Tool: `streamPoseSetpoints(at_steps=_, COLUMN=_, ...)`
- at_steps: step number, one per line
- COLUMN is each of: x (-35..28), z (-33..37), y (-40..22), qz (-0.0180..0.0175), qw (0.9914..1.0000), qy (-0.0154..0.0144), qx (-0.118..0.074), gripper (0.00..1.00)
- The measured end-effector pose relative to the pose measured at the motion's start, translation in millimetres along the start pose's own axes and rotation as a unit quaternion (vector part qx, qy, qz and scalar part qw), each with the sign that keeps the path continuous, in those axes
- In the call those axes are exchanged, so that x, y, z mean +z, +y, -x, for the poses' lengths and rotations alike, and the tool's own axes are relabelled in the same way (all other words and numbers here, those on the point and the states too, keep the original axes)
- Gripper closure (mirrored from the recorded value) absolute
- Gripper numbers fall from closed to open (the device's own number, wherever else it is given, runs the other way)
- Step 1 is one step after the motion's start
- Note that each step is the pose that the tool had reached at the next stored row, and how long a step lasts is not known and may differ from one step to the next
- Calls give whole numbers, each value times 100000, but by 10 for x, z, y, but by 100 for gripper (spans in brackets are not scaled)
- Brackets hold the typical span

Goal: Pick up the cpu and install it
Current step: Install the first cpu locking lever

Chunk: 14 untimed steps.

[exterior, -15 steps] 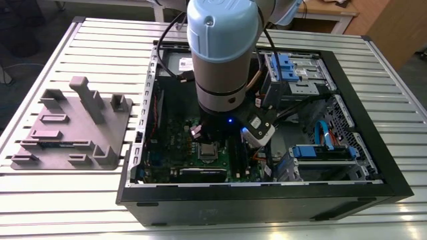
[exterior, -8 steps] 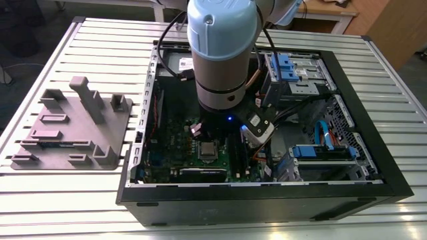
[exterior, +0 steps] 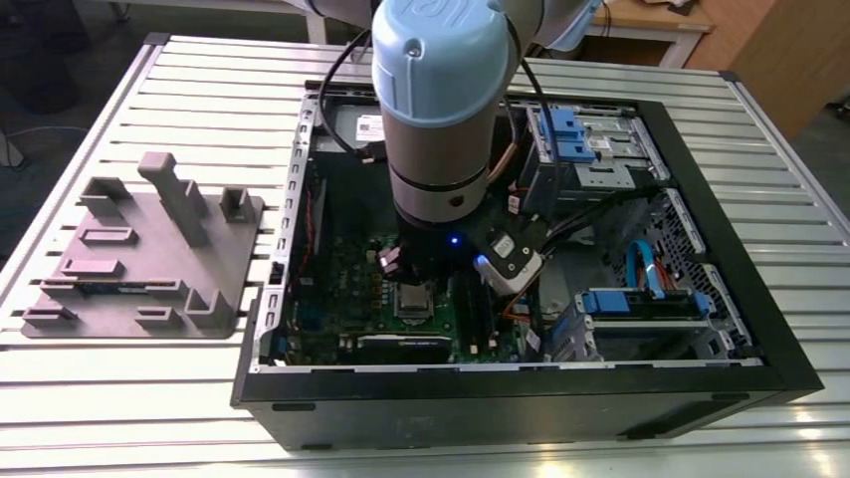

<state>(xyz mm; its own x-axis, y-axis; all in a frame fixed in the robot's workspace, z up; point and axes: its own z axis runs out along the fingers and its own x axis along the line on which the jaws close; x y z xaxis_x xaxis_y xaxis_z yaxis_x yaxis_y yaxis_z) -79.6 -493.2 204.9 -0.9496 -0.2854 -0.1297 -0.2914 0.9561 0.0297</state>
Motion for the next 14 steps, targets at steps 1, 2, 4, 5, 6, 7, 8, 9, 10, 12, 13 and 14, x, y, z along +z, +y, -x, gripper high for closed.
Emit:
streamPoseSetpoints(at_steps=1, x=0, z=0, y=-1, qz=-57, qw=99999, qy=-5, qx=392, gripper=90)
streamPoseSetpoints(at_steps=2, x=0, z=0, y=-1, qz=-63, qw=99999, qy=-6, qx=434, gripper=90)
streamPoseSetpoints(at_steps=4, x=4, z=-1, y=-1, qz=-61, qw=99999, qy=-15, qx=446, gripper=90)
streamPoseSetpoints(at_steps=5, x=8, z=-1, y=-1, qz=-51, qw=99999, qy=-24, qx=448, gripper=90)
streamPoseSetpoints(at_steps=6, x=10, z=-2, y=-2, qz=-49, qw=99999, qy=-24, qx=453, gripper=90)
streamPoseSetpoints(at_steps=7, x=12, z=-4, y=-6, qz=-49, qw=99999, qy=-22, qx=458, gripper=90)
streamPoseSetpoints(at_steps=8, x=14, z=-5, y=-11, qz=-54, qw=99999, qy=-18, qx=452, gripper=90)
streamPoseSetpoints(at_steps=9, x=15, z=-7, y=-17, qz=-53, qw=99999, qy=-18, qx=449, gripper=90)
streamPoseSetpoints(at_steps=10, x=16, z=-9, y=-25, qz=-56, qw=99999, qy=-18, qx=447, gripper=90)
streamPoseSetpoints(at_steps=12, x=18, z=-15, y=-43, qz=-58, qw=99999, qy=-17, qx=447, gripper=90)
streamPoseSetpoints(at_steps=13, x=21, z=-18, y=-50, qz=-56, qw=99999, qy=-20, qx=446, gripper=90)
streamPoseSetpoints(at_steps=14, x=25, z=-21, y=-57, qz=-60, qw=99999, qy=-15, qx=449, gripper=90)
